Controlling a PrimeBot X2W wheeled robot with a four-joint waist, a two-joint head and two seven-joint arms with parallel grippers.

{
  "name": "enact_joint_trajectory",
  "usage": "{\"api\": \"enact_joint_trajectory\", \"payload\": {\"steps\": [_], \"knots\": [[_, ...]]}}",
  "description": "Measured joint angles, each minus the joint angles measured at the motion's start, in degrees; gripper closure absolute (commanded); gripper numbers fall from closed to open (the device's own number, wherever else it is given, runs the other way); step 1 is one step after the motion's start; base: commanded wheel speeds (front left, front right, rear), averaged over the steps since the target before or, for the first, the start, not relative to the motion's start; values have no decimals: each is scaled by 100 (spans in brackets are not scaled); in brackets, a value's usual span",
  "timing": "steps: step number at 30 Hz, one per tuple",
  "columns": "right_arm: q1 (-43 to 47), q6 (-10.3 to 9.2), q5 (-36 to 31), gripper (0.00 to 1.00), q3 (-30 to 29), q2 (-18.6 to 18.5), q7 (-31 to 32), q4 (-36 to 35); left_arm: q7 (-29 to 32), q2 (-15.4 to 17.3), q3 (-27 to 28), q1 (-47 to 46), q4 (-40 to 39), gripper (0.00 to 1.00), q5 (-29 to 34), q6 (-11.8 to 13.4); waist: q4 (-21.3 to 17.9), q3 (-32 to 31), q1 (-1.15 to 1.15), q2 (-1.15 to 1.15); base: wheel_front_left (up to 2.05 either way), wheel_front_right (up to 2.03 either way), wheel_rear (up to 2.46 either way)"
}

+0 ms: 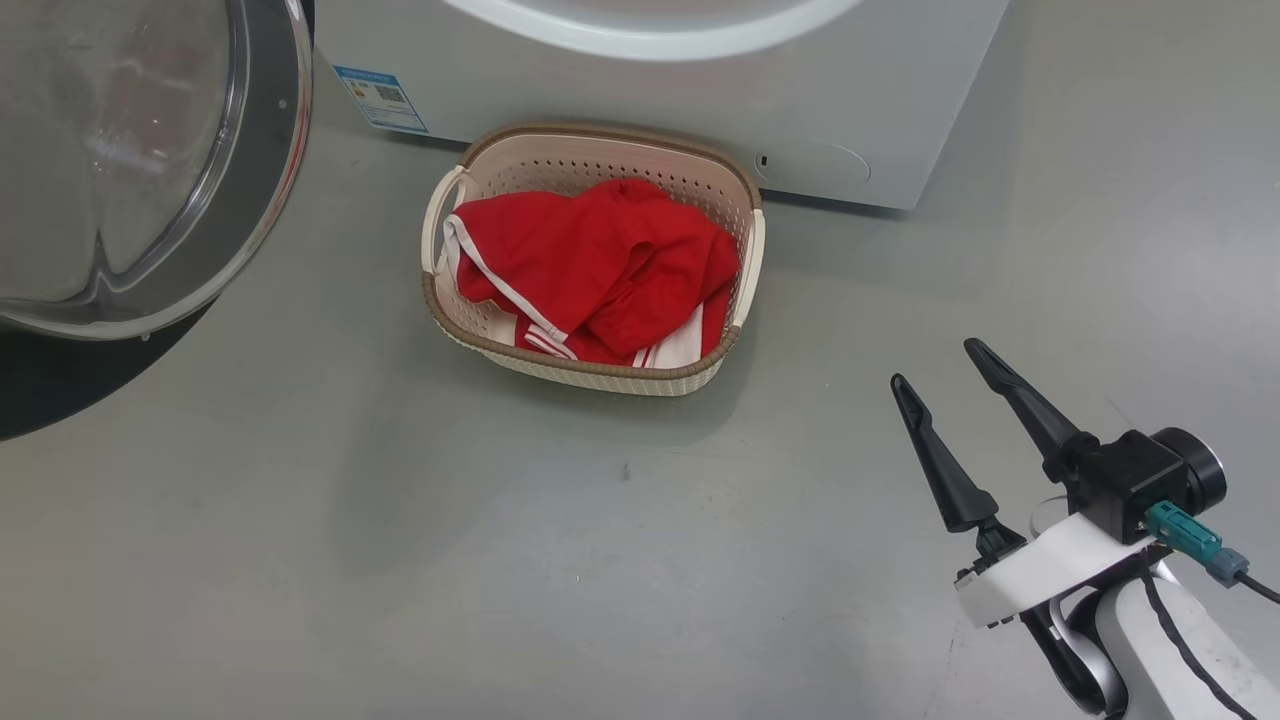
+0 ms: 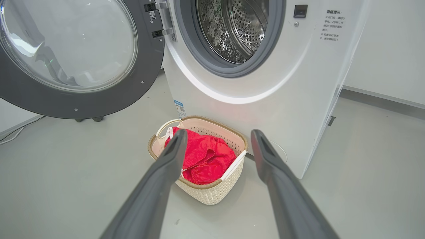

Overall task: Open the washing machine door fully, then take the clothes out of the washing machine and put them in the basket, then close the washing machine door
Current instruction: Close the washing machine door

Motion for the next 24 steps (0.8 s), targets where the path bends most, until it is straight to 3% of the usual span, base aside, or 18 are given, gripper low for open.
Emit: {"api": "enact_joint_trajectory", "payload": {"steps": [4, 24], "knots": [[-1, 0, -2, 0, 0, -46, -1, 0, 254, -159, 103, -276, 320, 100, -66, 0, -27, 6, 0, 0, 0, 0, 0], [-36, 0, 18, 0, 5, -75, -49, 1, 1271, -152, -58, -832, 981, 100, 91, 0, -90, 25, 0, 0, 0, 0, 0]]}}
